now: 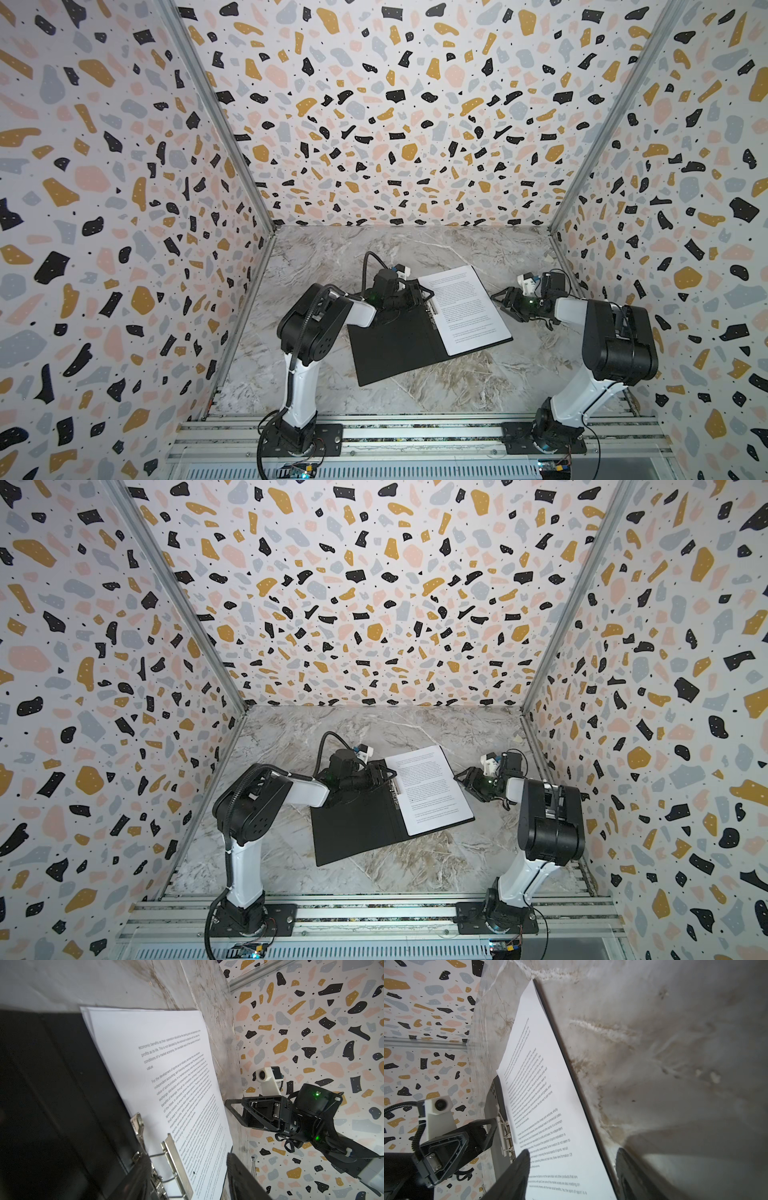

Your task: Put the files into the folder

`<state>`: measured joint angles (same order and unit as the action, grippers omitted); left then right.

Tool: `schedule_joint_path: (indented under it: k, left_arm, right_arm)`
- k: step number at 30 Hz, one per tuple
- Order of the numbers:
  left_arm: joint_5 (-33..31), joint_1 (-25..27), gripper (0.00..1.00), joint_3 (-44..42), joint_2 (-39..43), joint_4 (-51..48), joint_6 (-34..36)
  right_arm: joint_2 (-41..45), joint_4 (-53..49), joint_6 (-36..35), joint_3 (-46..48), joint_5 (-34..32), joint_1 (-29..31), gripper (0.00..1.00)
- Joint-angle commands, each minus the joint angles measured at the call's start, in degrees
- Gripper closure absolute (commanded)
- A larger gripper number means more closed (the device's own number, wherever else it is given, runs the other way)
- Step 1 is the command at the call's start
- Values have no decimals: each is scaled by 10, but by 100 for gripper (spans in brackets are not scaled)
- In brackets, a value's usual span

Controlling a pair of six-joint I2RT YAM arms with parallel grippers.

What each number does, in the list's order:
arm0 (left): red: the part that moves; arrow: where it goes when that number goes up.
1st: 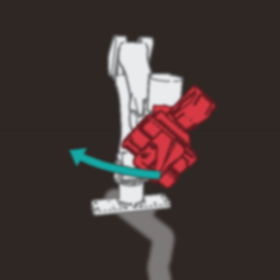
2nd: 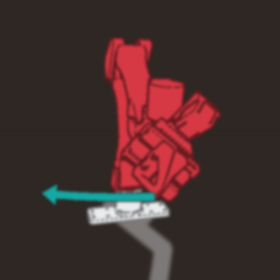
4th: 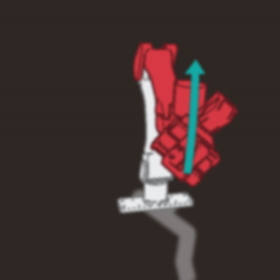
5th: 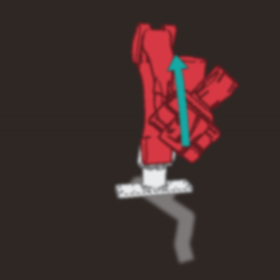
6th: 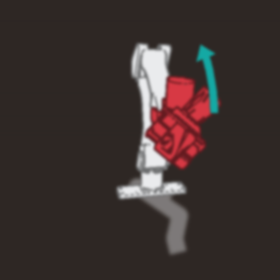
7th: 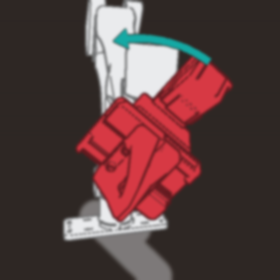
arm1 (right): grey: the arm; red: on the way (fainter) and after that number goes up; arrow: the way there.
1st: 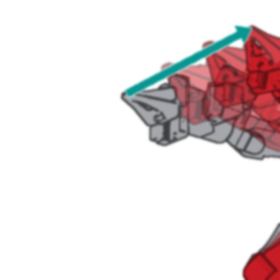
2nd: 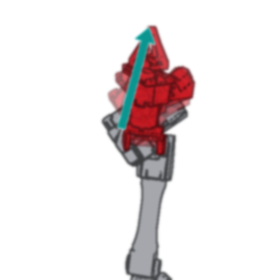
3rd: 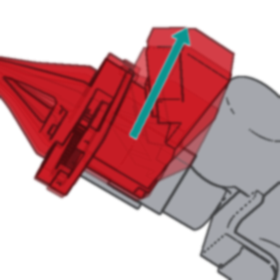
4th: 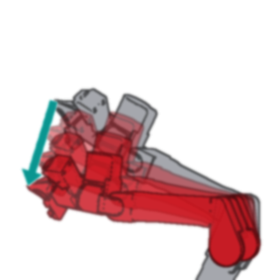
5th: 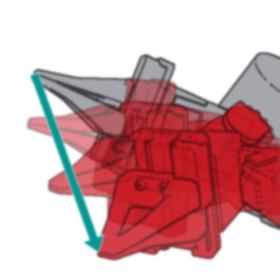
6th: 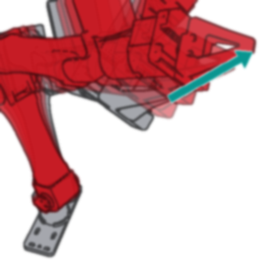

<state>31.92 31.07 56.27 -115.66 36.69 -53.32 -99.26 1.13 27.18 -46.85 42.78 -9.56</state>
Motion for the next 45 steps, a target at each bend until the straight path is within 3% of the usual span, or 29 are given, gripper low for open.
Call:
schedule_joint_path:
  k: [1,19,45]
  left_arm:
    - [-14,-7,41,1,8,-17,23]
    - [-3,-8,41,41,-51,-4,9]
    - [16,13,41,10,-13,95,-49]
  right_arm:
    - [10,-1,-8,5,2,-4,34]
    - [10,3,-6,6,6,-8,34]
    - [1,8,-5,8,23,-9,34]
